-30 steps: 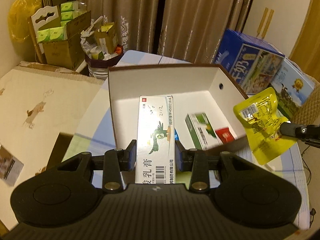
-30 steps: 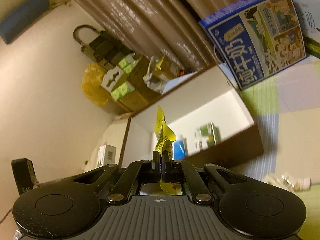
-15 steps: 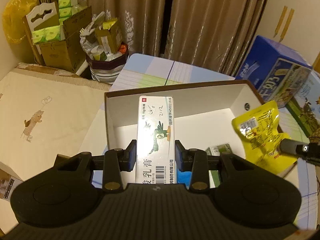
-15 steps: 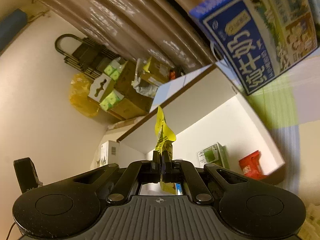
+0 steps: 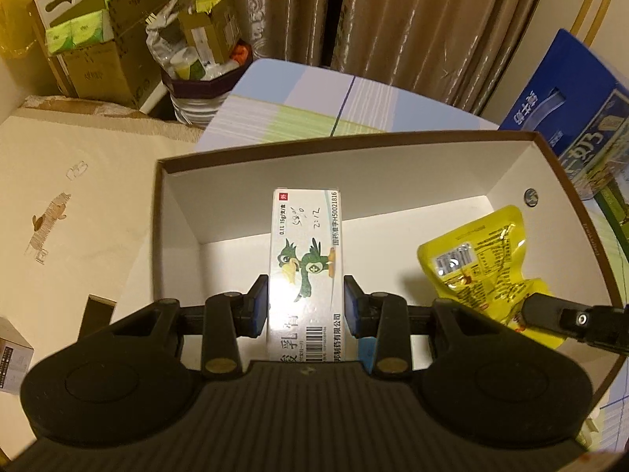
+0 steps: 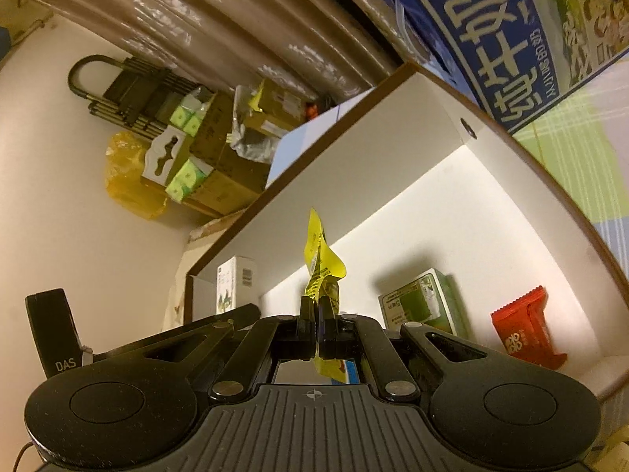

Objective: Organize objects
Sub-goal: 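Carry ointment box and yellow pouch over the brown box with both grippers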

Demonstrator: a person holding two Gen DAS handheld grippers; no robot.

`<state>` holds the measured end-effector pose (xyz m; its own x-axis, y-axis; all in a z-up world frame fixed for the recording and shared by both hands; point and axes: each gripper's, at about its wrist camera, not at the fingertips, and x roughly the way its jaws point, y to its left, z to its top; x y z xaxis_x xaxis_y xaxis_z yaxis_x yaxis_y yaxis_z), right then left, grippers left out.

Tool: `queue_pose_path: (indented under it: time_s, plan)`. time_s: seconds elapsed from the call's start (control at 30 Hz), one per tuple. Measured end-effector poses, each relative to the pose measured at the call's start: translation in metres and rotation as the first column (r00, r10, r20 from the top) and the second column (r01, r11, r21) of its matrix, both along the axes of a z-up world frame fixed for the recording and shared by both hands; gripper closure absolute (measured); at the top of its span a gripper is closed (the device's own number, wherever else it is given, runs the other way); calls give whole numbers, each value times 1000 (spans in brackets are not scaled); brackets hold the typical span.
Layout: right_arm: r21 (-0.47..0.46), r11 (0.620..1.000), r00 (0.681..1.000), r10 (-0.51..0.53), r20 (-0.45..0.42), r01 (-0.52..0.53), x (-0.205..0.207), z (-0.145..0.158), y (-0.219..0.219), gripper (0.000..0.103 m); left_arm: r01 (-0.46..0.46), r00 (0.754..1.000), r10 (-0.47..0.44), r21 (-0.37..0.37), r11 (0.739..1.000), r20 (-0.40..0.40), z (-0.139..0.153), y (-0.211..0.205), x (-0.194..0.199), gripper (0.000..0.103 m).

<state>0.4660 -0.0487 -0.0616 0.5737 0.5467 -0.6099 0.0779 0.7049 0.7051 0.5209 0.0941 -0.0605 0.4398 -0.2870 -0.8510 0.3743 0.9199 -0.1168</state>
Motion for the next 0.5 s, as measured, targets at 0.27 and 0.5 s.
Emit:
queue_pose_path:
  time_s: [0.27,0.5]
  plan:
    - [17,1000,1000,-4,-16,4,11,-6,-2,103,12,1000,-12,6,1000,-5,-8,-10,7,52]
    - [77,997,1000,-19,8,19,15,-7,-4,103,18,1000,-18,-7,1000,-2,-4,-5,5,48]
